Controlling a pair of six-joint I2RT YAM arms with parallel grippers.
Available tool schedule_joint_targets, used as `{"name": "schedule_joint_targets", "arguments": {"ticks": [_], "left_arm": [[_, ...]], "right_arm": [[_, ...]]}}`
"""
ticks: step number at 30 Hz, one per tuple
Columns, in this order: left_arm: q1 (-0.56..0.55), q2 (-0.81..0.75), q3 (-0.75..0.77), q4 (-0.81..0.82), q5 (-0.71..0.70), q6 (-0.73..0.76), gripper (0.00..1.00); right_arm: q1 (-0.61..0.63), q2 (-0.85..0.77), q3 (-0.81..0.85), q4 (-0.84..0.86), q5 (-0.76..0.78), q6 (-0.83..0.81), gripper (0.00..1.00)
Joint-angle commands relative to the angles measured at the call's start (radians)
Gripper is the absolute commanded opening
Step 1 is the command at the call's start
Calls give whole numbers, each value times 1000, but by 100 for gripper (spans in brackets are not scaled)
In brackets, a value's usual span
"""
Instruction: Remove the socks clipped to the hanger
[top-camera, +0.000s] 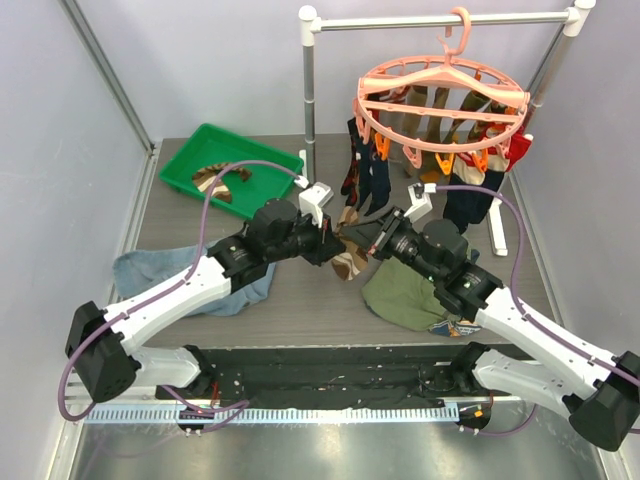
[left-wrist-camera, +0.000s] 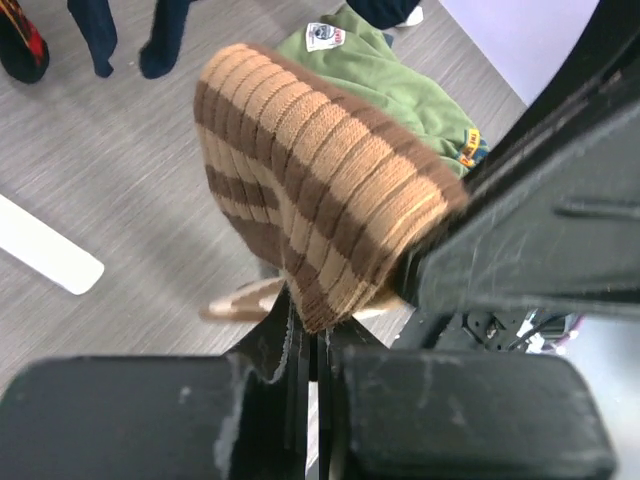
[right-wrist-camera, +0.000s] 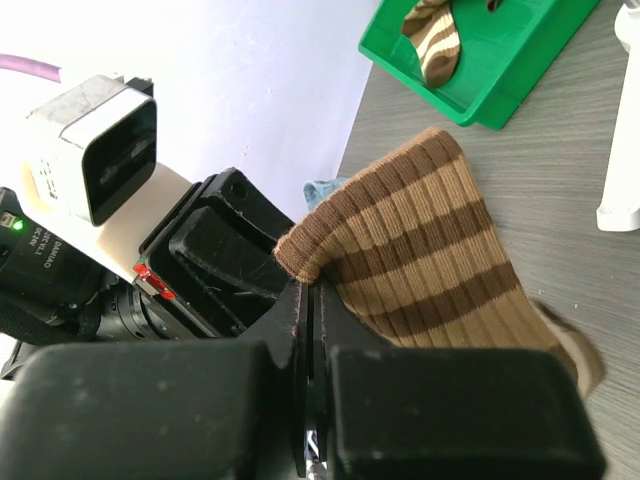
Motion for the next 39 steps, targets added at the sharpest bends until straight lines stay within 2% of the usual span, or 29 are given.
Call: {"name": "schedule_joint_targets", "arguments": {"ticks": [1, 3, 5, 8, 9, 11, 12, 14, 15, 19, 26, 30, 34, 39], "left_arm": [[-3, 18, -2, 92, -50, -40, 0], [-3, 21, 21, 57, -97, -55, 0], [-3, 12, 29, 17, -168, -62, 0], [3, -21, 20, -4, -265, -79, 0], [14, -29, 20, -12, -283, -82, 0], [28, -44, 32, -53, -334, -100, 0], [45, -48, 46, -66, -343, -103, 0], [62, -66, 58, -95, -387, -114, 0], [81, -74, 72, -124, -401, -114, 0], [167, -103, 126, -196, -437, -118, 0], [353, -35, 274, -253, -466, -119, 0], [477, 81, 400, -265, -425, -111, 0], [575, 305, 547, -307, -377, -120, 0], [674, 512, 710, -365, -300, -115, 0]], "right_arm": [[3, 31, 59, 57, -41, -4, 1], [6, 42, 64, 57, -47, -10, 2], [3, 51, 65, 57, -53, -16, 7], [5, 45, 62, 51, -56, -21, 20], [3, 42, 62, 42, -52, -27, 29], [5, 36, 65, 7, -37, -42, 39], [5, 35, 68, -7, -35, -65, 50], [3, 36, 80, -44, -33, -95, 60], [6, 38, 94, -84, -32, -121, 76], [5, 0, 99, -158, -3, -174, 84], [5, -111, 44, -242, 138, -263, 87], [3, -114, 53, -305, 180, -320, 87], [5, -125, 51, -332, 220, -349, 87], [5, -143, 53, -357, 249, -375, 86]]}}
